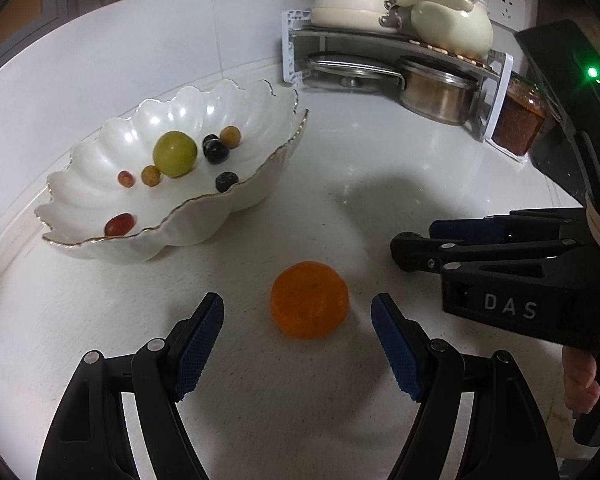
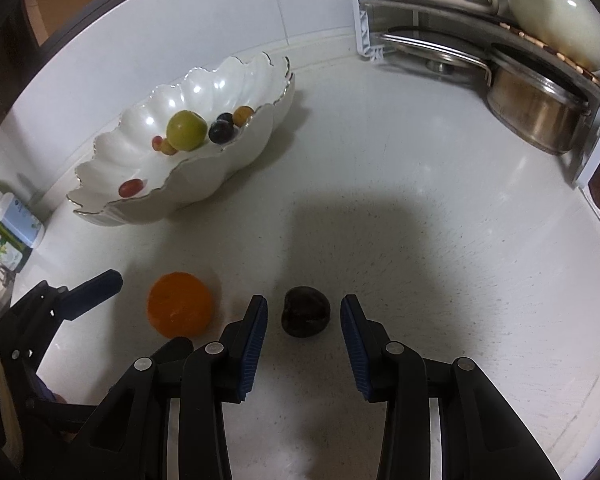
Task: Organize fruits
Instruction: 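Close the left gripper on the orange while the right gripper grasps the dark plum, then lift and carry the orange and dark plum in both grippers over the bowl, then open both grippers to release the orange and plum into the bowl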
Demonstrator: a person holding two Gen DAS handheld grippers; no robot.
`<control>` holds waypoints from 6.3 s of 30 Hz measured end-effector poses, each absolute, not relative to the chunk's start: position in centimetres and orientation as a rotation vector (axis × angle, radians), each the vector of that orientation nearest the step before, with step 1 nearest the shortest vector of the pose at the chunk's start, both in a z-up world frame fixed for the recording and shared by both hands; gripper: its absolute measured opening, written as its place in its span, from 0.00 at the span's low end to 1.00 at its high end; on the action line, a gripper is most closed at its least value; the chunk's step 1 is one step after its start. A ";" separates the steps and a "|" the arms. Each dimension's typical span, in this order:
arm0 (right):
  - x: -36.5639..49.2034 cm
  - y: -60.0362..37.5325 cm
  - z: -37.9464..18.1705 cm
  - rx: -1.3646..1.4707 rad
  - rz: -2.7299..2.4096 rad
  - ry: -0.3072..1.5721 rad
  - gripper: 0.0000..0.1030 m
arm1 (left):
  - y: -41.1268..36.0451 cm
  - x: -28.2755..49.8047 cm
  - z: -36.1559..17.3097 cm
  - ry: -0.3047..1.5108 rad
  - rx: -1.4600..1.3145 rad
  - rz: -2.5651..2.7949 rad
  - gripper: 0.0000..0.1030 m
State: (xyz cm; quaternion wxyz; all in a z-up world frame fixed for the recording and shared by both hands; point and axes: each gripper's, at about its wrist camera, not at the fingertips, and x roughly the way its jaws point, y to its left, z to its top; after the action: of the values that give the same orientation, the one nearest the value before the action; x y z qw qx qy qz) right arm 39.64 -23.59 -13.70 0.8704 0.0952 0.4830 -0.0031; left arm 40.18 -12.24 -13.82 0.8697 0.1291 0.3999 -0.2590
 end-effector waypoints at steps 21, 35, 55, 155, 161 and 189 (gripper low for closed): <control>39.9 -23.5 -14.9 0.211 0.003 1.028 0.28 | -13.0 41.5 -15.2 0.889 0.236 -0.579 0.41; 38.1 -23.4 -13.5 0.197 0.004 0.987 0.28 | -11.1 40.3 -13.2 0.873 0.180 -0.518 0.41; 34.3 -21.3 -8.7 0.152 0.046 0.865 0.28 | -6.9 36.5 -8.1 0.781 0.085 -0.403 0.41; 54.4 -15.4 -7.9 0.061 0.019 0.982 0.28 | -1.7 56.2 -7.6 0.917 0.140 -0.293 0.41; 55.2 -15.4 -9.4 0.079 0.029 1.037 0.28 | -2.4 56.9 -9.0 0.964 0.156 -0.295 0.41; 52.7 -14.9 -8.3 0.104 0.014 1.011 0.42 | -0.6 54.7 -6.6 0.904 0.207 -0.126 0.76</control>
State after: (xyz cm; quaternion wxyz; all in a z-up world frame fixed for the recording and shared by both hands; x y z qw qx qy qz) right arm 52.74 -14.86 -8.25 0.8737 0.0496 0.4838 0.0066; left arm 54.68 -0.55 -6.61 0.8926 0.0997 0.4355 -0.0607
